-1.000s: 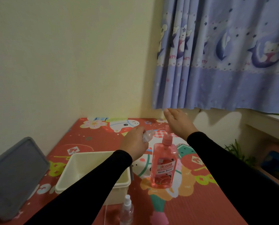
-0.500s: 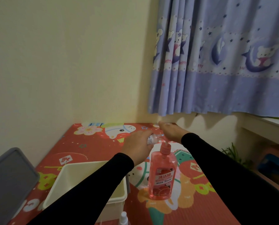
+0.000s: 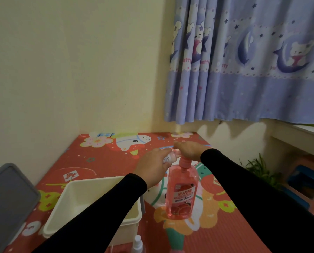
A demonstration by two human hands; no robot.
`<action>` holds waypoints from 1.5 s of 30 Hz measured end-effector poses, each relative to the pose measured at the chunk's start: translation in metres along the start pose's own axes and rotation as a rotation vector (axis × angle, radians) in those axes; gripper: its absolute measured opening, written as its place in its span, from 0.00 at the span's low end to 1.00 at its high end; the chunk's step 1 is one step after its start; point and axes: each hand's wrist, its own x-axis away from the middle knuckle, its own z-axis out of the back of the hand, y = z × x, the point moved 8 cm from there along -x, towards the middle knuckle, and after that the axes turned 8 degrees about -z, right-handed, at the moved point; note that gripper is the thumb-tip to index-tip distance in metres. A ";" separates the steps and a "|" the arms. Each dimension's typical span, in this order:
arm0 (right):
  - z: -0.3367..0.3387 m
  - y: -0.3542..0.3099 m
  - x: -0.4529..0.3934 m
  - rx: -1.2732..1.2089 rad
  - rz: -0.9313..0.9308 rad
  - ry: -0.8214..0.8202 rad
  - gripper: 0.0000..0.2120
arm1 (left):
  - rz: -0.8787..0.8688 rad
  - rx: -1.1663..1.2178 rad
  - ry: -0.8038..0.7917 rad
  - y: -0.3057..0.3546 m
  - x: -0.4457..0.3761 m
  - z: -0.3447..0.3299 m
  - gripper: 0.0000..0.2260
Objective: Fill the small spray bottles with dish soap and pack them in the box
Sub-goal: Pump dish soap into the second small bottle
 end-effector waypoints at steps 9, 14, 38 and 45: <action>0.020 -0.006 0.011 -0.210 0.011 0.053 0.21 | -0.032 0.018 0.035 0.005 -0.006 0.011 0.19; -0.002 0.004 0.001 -0.144 -0.051 0.015 0.18 | -0.015 -0.048 -0.038 0.002 0.001 -0.002 0.21; 0.018 -0.006 0.011 -0.071 0.144 0.189 0.26 | -0.010 -0.010 -0.005 0.006 0.002 0.005 0.18; 0.015 -0.003 0.003 -0.043 0.142 0.178 0.26 | -0.025 -0.033 0.004 0.008 0.001 0.006 0.19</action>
